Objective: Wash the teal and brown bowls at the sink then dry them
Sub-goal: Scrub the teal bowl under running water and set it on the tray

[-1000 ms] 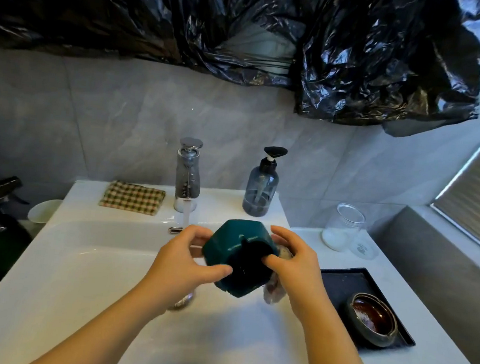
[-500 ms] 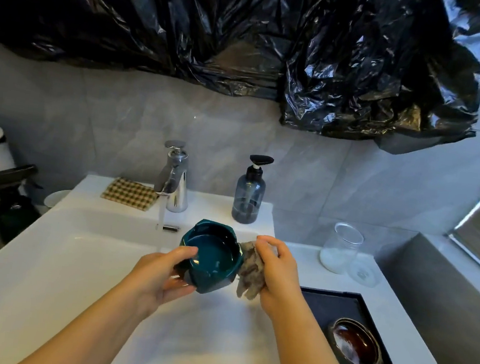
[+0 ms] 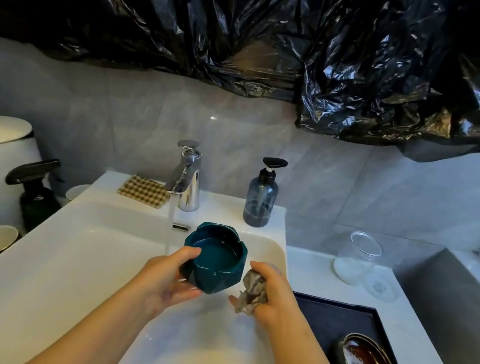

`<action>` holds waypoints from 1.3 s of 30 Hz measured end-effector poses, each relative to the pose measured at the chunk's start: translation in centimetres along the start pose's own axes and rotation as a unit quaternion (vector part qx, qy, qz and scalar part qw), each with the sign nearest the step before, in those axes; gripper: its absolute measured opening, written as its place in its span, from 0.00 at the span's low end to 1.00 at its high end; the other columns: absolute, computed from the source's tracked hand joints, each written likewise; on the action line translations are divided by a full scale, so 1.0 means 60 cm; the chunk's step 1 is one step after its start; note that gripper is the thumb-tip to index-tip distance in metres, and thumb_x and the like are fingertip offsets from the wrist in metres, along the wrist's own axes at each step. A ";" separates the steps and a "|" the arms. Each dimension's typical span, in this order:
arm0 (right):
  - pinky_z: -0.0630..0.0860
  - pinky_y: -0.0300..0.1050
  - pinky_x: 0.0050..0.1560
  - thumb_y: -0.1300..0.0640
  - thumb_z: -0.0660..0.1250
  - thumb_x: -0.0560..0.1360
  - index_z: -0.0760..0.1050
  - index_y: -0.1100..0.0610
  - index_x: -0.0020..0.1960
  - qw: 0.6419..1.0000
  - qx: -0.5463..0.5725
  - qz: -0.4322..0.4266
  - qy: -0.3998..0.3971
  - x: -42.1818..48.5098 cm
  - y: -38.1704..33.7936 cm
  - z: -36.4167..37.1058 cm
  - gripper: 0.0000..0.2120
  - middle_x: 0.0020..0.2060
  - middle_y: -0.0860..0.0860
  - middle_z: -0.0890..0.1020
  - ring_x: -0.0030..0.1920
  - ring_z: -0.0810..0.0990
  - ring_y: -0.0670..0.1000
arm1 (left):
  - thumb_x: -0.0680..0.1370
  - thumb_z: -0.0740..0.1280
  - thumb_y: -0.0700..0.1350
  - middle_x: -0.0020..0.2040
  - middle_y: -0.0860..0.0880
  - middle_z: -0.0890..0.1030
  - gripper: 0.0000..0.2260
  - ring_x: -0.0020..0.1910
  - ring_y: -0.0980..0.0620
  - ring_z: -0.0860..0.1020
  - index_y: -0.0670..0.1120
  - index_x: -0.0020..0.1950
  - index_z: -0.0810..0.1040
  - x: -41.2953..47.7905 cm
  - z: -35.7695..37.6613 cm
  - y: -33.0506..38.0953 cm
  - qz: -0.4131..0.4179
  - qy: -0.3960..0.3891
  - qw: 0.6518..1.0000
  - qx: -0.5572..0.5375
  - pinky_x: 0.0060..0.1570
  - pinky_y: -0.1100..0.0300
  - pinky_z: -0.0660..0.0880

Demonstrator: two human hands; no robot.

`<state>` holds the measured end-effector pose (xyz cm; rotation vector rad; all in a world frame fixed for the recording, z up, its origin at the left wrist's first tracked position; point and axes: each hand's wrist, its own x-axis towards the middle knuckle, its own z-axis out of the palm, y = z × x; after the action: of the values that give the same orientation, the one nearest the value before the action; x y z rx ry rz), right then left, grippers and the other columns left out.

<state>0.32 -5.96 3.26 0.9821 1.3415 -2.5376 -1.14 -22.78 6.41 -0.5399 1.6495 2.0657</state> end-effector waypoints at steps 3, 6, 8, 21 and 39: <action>0.81 0.49 0.31 0.69 0.64 0.73 0.71 0.60 0.45 0.998 -0.039 -0.041 0.020 0.005 0.005 0.004 0.06 0.43 0.63 0.76 0.41 0.78 0.59 | 0.75 0.69 0.45 0.49 0.41 0.78 0.13 0.44 0.44 0.79 0.42 0.57 0.74 0.006 -0.003 -0.002 -0.001 0.003 1.000 0.000 0.39 0.51 0.80; 0.73 0.38 0.26 0.66 0.62 0.75 0.72 0.57 0.48 0.984 -0.130 -0.101 0.063 0.010 0.008 0.003 0.05 0.35 0.60 0.77 0.31 0.75 0.53 | 0.75 0.69 0.46 0.52 0.40 0.77 0.14 0.47 0.42 0.79 0.42 0.58 0.73 0.016 -0.008 0.002 0.006 0.002 1.000 0.000 0.40 0.51 0.80; 0.69 0.37 0.25 0.62 0.63 0.76 0.73 0.54 0.48 0.974 -0.177 -0.125 0.068 0.012 0.012 0.004 0.03 0.29 0.56 0.74 0.26 0.70 0.50 | 0.75 0.69 0.45 0.51 0.40 0.78 0.14 0.49 0.41 0.79 0.41 0.58 0.73 0.025 -0.013 0.003 0.015 0.007 1.000 0.014 0.41 0.50 0.80; 0.63 0.45 0.36 0.56 0.58 0.74 0.66 0.54 0.33 0.944 -0.247 -0.166 0.140 0.013 0.038 0.020 0.11 0.30 0.52 0.66 0.34 0.63 0.51 | 0.75 0.69 0.45 0.44 0.41 0.79 0.09 0.43 0.42 0.81 0.40 0.47 0.75 0.033 -0.027 -0.009 0.029 -0.011 0.997 0.064 0.39 0.51 0.81; 0.75 0.42 0.39 0.49 0.60 0.78 0.72 0.53 0.42 0.955 -0.151 -0.235 0.095 -0.077 -0.043 -0.039 0.10 0.39 0.50 0.77 0.40 0.76 0.48 | 0.75 0.69 0.47 0.51 0.39 0.79 0.15 0.44 0.44 0.82 0.42 0.58 0.73 -0.006 0.063 0.003 0.000 -0.090 0.990 0.112 0.37 0.53 0.83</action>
<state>4.14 -3.50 6.85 0.9540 2.1723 -2.4622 -1.05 -19.14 7.59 -0.2704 1.7417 1.8385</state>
